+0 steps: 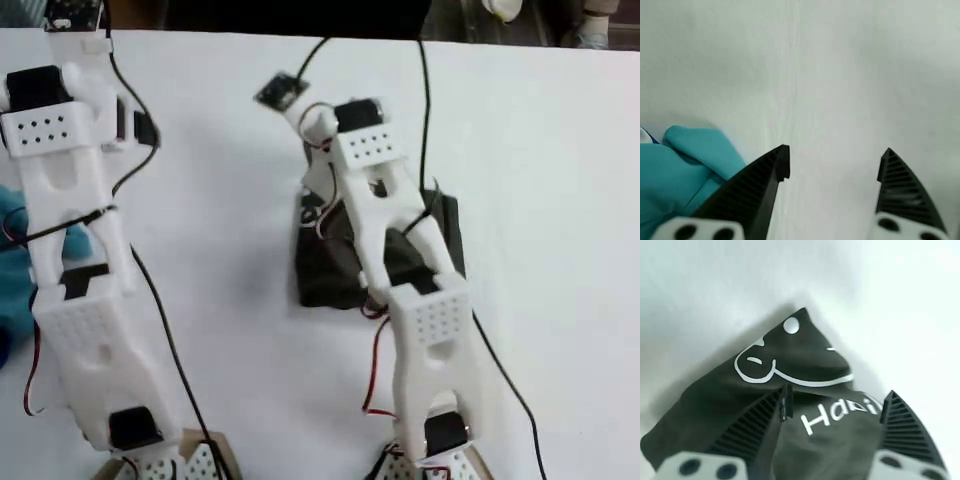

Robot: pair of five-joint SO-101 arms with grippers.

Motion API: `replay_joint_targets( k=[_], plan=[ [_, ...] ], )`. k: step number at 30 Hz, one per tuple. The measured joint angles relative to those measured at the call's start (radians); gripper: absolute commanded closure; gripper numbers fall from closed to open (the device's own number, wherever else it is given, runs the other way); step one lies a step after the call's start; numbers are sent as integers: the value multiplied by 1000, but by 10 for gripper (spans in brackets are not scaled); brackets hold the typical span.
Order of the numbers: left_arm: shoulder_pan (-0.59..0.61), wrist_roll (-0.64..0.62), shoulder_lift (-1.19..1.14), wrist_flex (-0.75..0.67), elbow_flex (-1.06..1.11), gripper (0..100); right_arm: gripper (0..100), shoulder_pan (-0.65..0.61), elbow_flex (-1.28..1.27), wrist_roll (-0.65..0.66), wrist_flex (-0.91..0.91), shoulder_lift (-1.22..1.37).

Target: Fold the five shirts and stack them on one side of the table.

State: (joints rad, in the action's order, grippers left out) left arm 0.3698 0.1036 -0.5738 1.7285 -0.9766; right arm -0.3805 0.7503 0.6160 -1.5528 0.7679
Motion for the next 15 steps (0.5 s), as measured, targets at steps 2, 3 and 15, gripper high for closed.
replay_joint_targets(
  k=[2,3,15],
  plan=[
    [0,0,0,0,0,698,708,0,0,0,0,66],
    [0,0,0,0,0,698,708,0,0,0,0,98],
    [0,0,0,0,0,698,707,123,100,0,-138,5]
  ],
)
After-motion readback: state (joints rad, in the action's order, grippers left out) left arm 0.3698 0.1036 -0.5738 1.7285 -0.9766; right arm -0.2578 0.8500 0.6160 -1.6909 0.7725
